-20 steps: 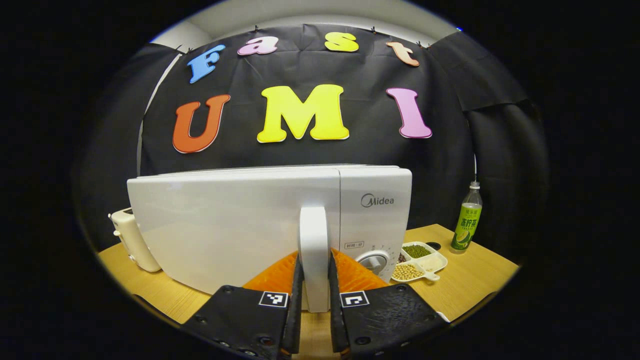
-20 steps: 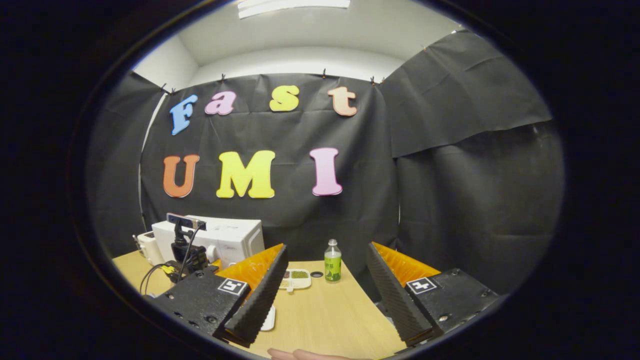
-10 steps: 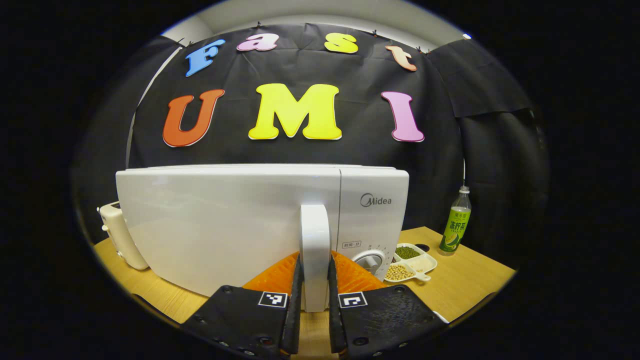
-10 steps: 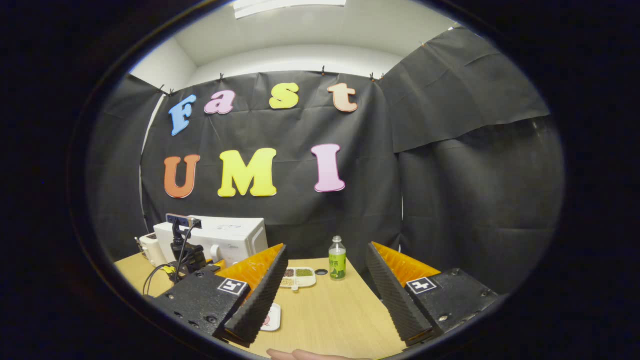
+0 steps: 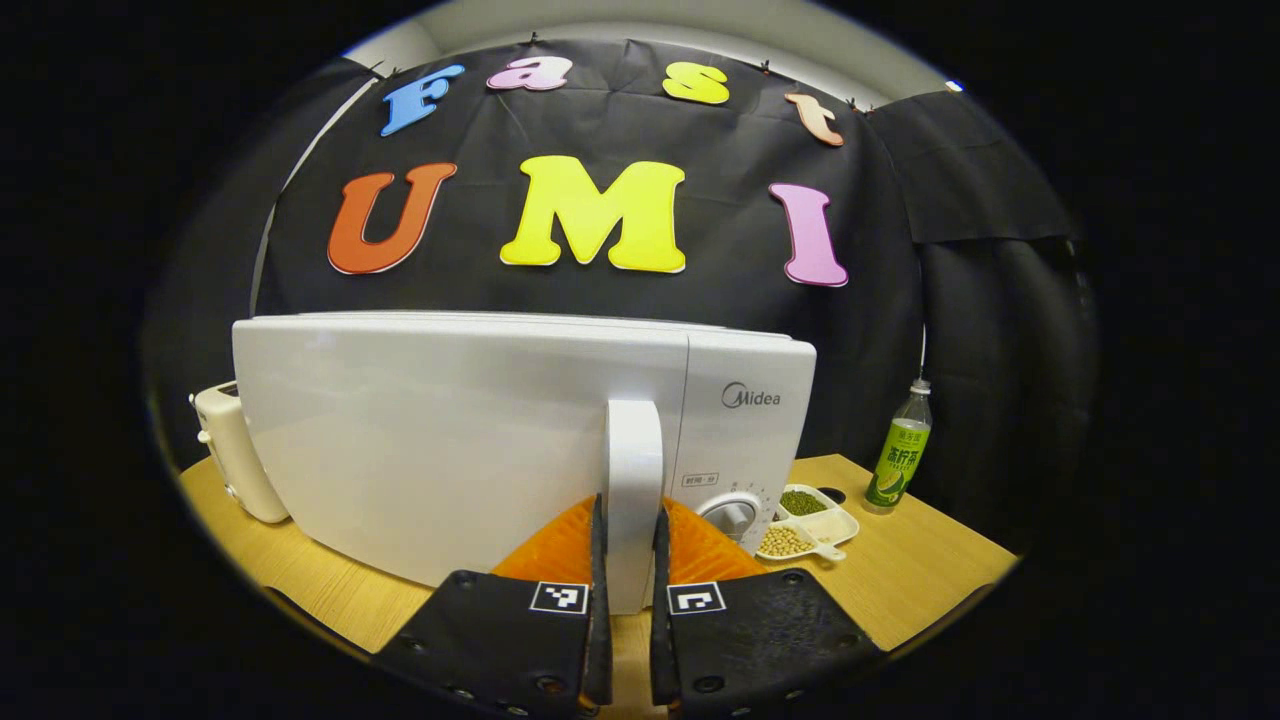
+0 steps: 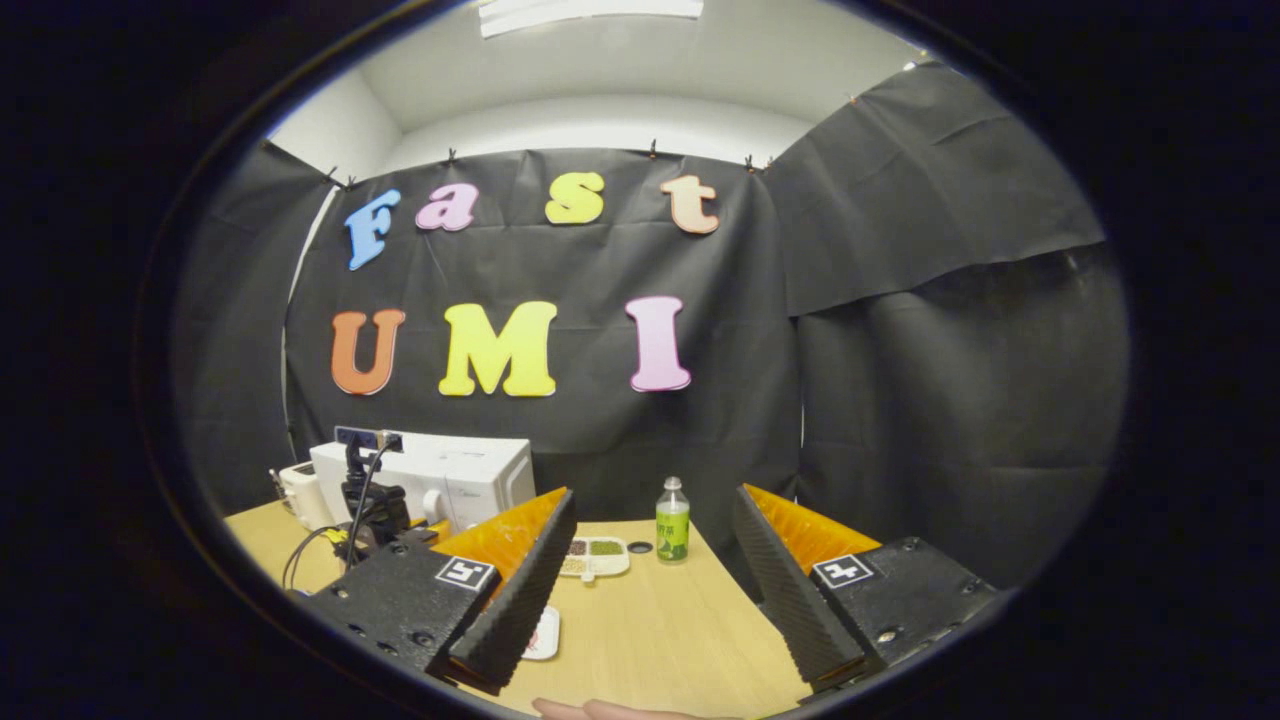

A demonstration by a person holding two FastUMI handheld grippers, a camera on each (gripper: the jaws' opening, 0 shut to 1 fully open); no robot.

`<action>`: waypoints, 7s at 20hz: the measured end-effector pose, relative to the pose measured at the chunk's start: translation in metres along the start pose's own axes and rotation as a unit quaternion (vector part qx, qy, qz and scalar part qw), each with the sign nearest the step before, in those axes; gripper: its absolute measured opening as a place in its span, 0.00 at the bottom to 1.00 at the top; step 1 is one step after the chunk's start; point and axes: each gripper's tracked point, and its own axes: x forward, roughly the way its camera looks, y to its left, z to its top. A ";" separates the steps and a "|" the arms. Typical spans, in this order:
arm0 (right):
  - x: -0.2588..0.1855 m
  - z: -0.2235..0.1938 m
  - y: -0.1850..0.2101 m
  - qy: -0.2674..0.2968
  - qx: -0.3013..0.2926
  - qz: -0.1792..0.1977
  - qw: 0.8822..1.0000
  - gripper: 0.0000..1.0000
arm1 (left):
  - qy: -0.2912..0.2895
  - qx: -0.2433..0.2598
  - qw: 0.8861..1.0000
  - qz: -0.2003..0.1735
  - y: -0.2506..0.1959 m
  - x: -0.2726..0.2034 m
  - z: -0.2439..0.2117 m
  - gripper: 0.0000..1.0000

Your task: Open the microwave oven with the left hand, put the food in, and close the microwave oven.

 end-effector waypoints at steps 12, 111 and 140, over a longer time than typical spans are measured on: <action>0.004 -0.022 -0.007 0.025 0.019 0.001 0.999 1.00 | -0.003 0.024 1.000 0.005 -0.001 0.004 0.005 0.14; 0.169 -0.275 0.333 0.575 0.314 0.202 0.728 0.04 | -0.055 0.058 0.992 0.098 0.224 -0.358 0.106 0.94; 0.343 -0.292 0.412 0.307 0.581 -0.063 0.751 0.12 | -0.027 0.047 0.986 0.160 0.303 -0.360 0.082 0.97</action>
